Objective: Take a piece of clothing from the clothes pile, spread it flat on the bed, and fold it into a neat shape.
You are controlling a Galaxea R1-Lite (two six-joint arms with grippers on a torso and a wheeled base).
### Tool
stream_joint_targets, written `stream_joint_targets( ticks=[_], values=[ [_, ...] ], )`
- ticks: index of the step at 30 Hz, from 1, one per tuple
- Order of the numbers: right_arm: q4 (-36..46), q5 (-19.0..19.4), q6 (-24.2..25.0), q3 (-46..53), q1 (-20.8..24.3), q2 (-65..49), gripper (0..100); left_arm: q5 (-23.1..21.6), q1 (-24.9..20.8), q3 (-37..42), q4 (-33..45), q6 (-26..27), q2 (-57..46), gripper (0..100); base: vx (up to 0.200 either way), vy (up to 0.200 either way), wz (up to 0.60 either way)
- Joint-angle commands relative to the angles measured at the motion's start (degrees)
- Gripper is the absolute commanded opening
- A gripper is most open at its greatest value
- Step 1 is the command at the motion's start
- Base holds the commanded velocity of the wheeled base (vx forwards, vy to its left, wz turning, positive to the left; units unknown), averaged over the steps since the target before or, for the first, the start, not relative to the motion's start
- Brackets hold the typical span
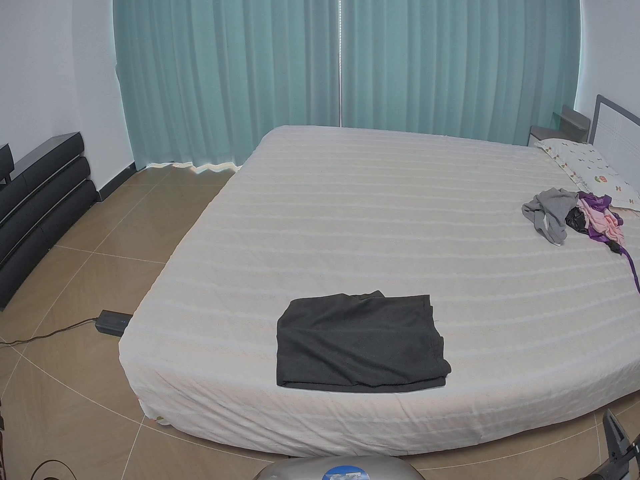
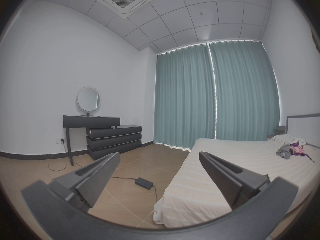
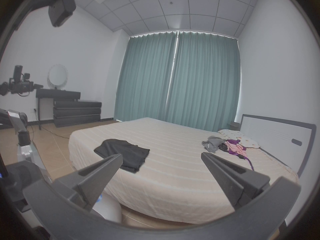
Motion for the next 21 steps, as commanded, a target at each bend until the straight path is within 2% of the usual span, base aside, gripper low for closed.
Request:
stream_joint_targets(
  ticks=[1,8,10,12,14,17,21],
  values=[
    [1.2,-0.4,-1.9,1.3,-2.6,-4.2,100,-0.6,2.7,0.1,3.7,1.4,-6.2,100,0.0,0.0,0.0],
    [-1.1,1.4,-1.3,2.6,-2.6,-4.3,100,-0.7,0.8,1.1,4.0,3.8,-10.1,100,0.0,0.0,0.0],
    [-7.5,1.8,-1.5,6.3,-2.6,-4.3,100,-1.7,0.7,2.2,3.3,3.7,-10.1,100,0.0,0.0,0.0],
    [-16.0,1.6,-1.5,11.9,-2.6,-4.3,100,-4.8,0.7,3.6,2.7,3.5,-10.2,100,0.0,0.0,0.0],
    [-20.8,1.1,-1.5,14.0,-2.6,-4.3,100,-8.2,0.7,5.4,-0.3,3.5,-10.2,100,0.0,0.0,0.0],
    [-21.7,1.0,-1.2,13.9,-2.6,-4.3,100,-9.9,0.7,8.7,-4.1,4.2,-10.2,100,0.0,0.0,0.0],
    [-16.4,-1.1,-0.6,14.0,-2.7,-4.3,100,-12.9,0.7,17.1,-14.5,6.9,-10.2,100,0.0,0.0,0.0]
  ],
)
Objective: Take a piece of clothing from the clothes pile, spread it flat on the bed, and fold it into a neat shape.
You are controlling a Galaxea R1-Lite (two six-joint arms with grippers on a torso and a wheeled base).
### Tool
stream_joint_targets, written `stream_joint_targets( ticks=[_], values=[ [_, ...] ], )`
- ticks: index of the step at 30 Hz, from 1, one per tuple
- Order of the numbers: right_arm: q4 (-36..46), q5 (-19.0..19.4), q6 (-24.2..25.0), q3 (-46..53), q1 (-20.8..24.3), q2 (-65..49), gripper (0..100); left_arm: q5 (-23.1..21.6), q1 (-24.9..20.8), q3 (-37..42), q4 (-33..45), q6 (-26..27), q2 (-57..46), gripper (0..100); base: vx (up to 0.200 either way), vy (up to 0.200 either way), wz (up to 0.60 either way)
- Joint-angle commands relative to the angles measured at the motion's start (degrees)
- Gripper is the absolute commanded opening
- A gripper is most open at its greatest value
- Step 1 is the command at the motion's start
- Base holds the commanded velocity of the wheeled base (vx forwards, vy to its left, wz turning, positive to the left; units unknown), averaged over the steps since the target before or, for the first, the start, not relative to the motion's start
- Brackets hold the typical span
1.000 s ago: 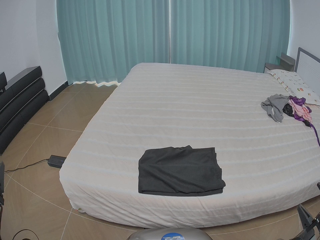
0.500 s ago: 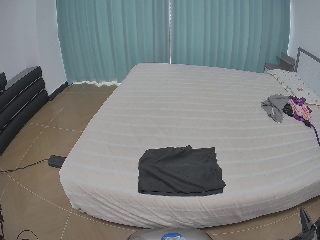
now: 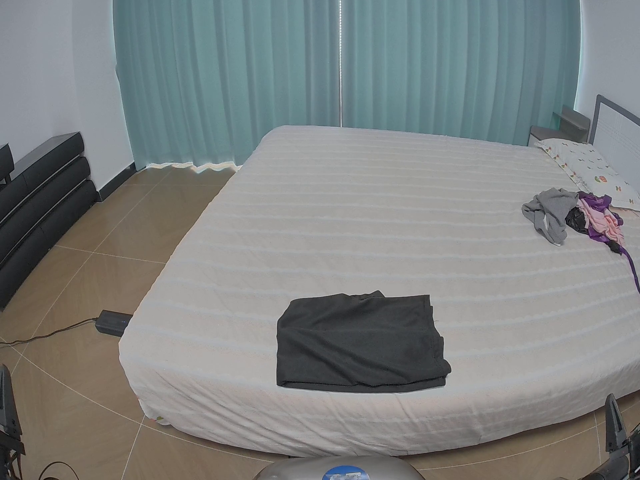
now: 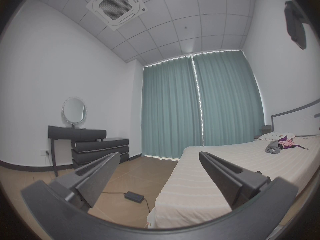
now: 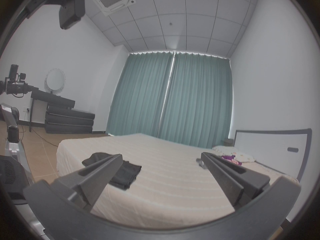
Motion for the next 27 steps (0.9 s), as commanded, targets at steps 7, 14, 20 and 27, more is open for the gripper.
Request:
stream_joint_targets(
  ticks=[7,14,20,27],
  values=[
    [4.6,-1.8,3.6,1.7,-0.1,-0.5,100,-4.8,0.0,8.4,-6.7,1.8,-0.3,100,0.0,0.0,0.0],
    [11.2,-7.2,12.8,1.2,-0.1,-0.5,100,-12.5,0.0,8.4,3.2,-1.2,-0.4,100,0.0,0.0,0.0],
    [11.3,-7.2,12.0,1.0,-0.1,-0.5,100,-13.7,0.0,8.4,3.2,-4.5,-0.3,100,0.0,0.0,0.0],
    [11.1,-7.2,11.9,1.1,-0.1,-0.5,100,-16.8,0.0,8.1,7.7,-4.1,-0.2,100,0.0,0.0,0.0]
  ],
)
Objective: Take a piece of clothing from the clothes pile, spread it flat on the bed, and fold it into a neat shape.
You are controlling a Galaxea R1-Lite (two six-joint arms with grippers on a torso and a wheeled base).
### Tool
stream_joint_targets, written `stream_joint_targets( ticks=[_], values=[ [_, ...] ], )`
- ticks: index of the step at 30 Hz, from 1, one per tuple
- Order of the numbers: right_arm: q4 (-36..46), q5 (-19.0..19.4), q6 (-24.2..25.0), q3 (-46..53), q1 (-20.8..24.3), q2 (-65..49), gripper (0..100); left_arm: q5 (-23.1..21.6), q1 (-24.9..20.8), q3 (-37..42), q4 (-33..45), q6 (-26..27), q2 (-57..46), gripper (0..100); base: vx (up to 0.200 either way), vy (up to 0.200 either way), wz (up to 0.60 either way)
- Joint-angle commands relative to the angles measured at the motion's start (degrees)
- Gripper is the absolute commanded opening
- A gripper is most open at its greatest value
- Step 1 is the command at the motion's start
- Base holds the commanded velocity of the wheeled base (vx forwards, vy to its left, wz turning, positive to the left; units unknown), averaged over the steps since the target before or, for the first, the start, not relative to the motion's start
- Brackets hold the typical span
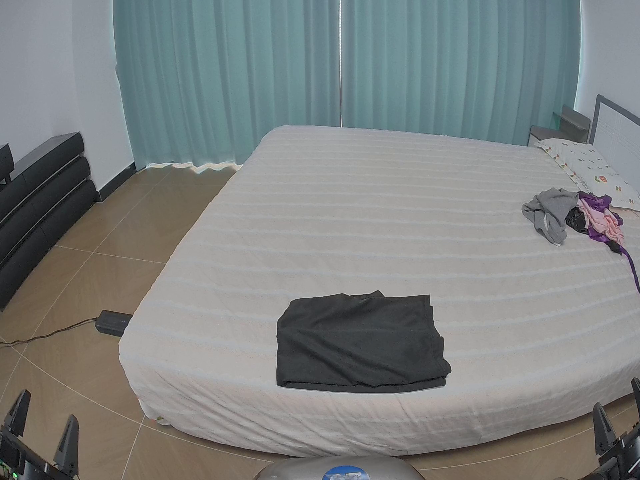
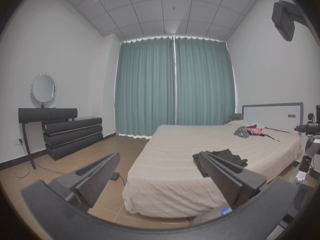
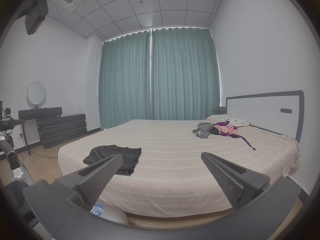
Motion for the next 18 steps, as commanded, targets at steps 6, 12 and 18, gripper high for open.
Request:
stream_joint_targets(
  ticks=[6,12,18],
  values=[
    [-2.4,1.8,-0.3,1.0,0.1,-0.6,100,-0.4,0.0,1.0,1.4,0.6,-0.2,100,0.0,0.0,0.0],
    [-2.5,1.8,0.0,1.0,0.1,-0.6,100,-0.3,0.0,1.0,1.5,0.8,-0.2,100,0.0,0.0,0.0],
    [-2.5,1.9,-0.3,1.0,0.1,-0.6,100,-0.2,0.0,1.0,1.5,0.9,-0.3,100,0.0,0.0,0.0]
  ],
)
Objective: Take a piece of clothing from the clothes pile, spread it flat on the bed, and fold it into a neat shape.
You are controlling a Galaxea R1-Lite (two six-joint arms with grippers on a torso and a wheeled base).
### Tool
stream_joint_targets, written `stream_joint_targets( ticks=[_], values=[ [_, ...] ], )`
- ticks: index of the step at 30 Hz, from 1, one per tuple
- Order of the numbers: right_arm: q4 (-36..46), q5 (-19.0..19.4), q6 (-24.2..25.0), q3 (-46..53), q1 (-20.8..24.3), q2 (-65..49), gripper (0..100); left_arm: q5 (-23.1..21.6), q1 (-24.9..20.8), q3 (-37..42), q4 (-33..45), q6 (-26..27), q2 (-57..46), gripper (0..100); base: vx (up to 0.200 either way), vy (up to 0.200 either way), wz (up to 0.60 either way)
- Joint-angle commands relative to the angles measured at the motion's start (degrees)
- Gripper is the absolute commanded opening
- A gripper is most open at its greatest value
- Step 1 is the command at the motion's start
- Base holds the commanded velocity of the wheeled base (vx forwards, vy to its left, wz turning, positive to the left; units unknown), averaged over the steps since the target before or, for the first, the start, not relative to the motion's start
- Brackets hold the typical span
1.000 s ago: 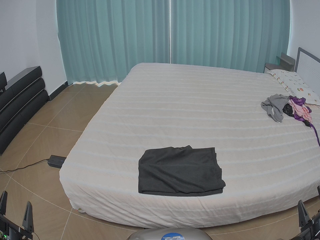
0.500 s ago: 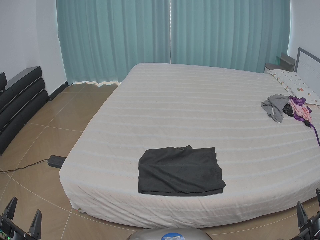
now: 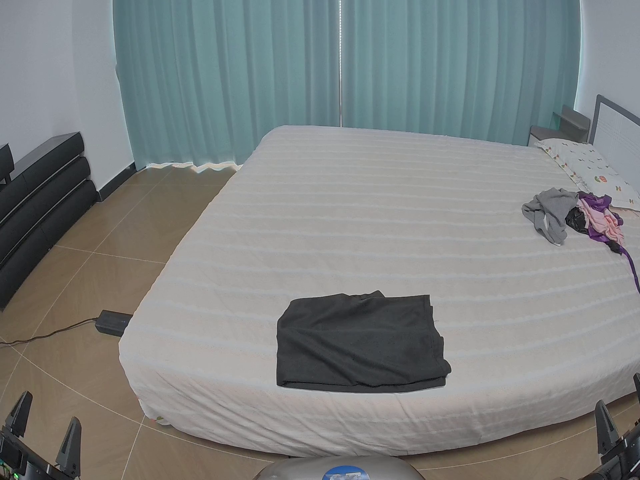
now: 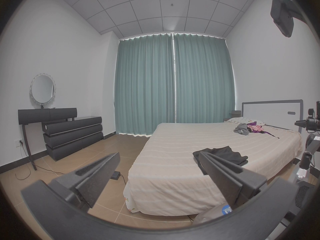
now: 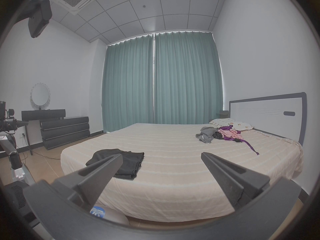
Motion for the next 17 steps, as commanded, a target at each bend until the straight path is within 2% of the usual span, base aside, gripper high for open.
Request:
stream_joint_targets(
  ticks=[1,17],
  values=[
    [0.0,0.0,-0.1,1.0,0.0,-0.6,100,0.1,0.0,1.0,0.0,0.0,-0.4,100,0.0,0.0,0.0],
    [0.1,0.0,0.2,1.0,0.1,-0.6,100,-0.2,0.0,1.0,0.0,-0.3,-0.3,100,0.0,0.0,0.0]
  ],
)
